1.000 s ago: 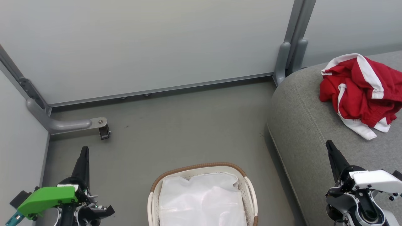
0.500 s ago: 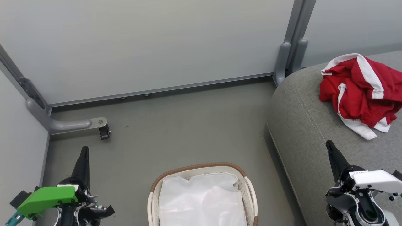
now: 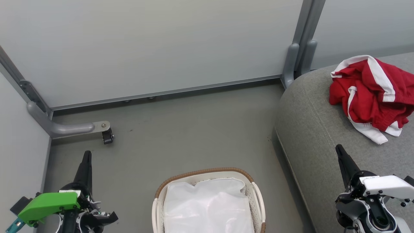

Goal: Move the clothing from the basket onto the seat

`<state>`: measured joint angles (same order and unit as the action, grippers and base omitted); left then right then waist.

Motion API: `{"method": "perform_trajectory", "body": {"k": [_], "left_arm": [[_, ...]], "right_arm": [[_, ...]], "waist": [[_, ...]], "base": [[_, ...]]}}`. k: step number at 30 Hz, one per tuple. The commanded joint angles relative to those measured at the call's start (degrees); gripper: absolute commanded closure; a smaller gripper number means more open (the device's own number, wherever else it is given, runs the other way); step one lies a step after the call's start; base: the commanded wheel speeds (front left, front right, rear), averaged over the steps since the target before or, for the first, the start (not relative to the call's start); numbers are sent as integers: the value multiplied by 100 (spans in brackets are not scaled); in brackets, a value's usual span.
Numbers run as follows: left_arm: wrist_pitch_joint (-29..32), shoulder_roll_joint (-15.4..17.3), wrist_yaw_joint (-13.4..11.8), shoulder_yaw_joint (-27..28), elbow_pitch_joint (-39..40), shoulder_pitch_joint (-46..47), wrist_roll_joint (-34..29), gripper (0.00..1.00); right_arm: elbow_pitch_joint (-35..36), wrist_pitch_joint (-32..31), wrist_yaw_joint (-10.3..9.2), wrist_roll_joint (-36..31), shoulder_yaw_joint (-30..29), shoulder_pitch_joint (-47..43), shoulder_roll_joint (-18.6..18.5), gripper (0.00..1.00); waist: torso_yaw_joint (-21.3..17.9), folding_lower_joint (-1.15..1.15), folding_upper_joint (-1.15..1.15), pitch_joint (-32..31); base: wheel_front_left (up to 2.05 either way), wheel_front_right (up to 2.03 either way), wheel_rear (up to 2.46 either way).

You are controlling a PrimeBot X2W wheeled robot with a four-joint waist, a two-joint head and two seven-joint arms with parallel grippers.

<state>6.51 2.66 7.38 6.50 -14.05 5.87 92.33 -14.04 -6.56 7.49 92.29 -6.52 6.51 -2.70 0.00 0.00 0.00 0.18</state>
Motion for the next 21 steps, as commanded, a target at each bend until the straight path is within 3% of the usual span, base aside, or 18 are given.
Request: {"method": "perform_trajectory", "body": {"k": [1,21], "left_arm": [[24,40,20,11,10,69,18,100],[25,40,20,11,11,69,18,100]], "right_arm": [[16,-16,0,23,-11,-59,-34,100],[16,-16,0,24,-10,-60,-34,100]], "waist": [[0,0,0,0],[0,0,0,0]], "base": [[0,0,0],[0,0,0]]}}
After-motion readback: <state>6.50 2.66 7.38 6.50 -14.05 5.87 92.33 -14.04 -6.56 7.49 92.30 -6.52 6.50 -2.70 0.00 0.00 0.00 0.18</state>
